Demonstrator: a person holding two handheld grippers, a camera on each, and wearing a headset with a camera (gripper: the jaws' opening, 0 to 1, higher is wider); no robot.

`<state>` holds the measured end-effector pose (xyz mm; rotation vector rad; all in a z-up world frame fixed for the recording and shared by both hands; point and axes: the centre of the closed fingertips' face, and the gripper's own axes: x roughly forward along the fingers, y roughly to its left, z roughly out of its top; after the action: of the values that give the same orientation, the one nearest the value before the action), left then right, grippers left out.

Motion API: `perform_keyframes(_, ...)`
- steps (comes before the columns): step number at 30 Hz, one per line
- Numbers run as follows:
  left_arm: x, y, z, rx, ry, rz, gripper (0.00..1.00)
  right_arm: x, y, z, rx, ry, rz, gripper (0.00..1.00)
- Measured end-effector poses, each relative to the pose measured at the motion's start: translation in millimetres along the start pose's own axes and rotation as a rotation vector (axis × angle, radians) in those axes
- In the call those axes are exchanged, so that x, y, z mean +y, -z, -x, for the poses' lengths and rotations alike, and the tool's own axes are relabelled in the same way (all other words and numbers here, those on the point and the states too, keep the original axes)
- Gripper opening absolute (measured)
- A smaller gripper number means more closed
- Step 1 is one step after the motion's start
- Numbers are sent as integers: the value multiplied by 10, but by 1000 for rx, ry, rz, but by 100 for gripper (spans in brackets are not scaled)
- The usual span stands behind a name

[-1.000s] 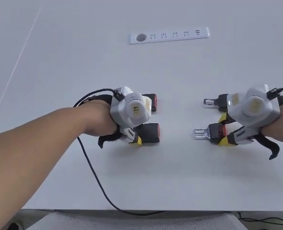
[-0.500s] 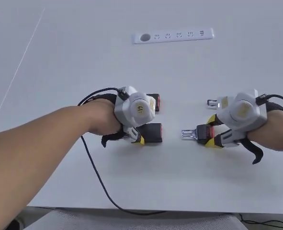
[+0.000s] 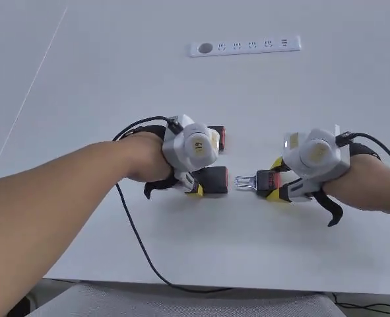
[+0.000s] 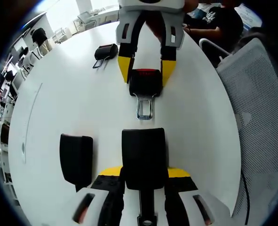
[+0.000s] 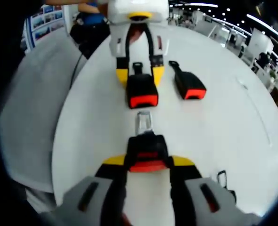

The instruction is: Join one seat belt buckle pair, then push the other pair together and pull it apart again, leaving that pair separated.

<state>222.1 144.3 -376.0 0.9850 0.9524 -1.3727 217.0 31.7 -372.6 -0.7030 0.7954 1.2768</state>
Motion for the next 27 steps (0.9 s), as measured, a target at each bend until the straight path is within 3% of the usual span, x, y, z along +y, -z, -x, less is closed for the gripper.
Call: perform_keyframes(27, 12, -2, 4, 9, 7, -18, 33, -7, -248, -168, -42, -5, 42, 35)
